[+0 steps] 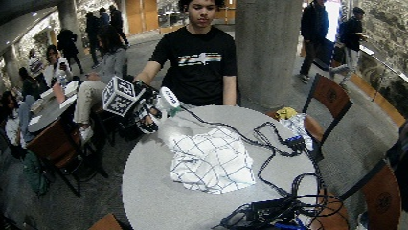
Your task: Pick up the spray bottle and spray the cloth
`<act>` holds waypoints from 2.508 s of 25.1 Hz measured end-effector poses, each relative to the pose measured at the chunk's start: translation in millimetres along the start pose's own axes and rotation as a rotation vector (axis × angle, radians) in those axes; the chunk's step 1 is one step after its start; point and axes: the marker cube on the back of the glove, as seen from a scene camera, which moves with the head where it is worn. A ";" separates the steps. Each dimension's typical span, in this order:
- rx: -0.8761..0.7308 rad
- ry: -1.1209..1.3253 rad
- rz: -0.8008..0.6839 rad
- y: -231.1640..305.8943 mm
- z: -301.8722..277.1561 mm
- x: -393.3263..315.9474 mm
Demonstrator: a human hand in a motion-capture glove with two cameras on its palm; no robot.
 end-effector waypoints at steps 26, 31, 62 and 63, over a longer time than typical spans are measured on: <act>-0.089 0.267 0.220 -28.0 24.0 -28.1; -0.052 0.201 0.177 -25.6 23.5 -31.2; 0.492 -0.441 -0.614 20.2 183.5 -191.2; 0.494 -0.444 -0.614 17.7 188.9 -191.8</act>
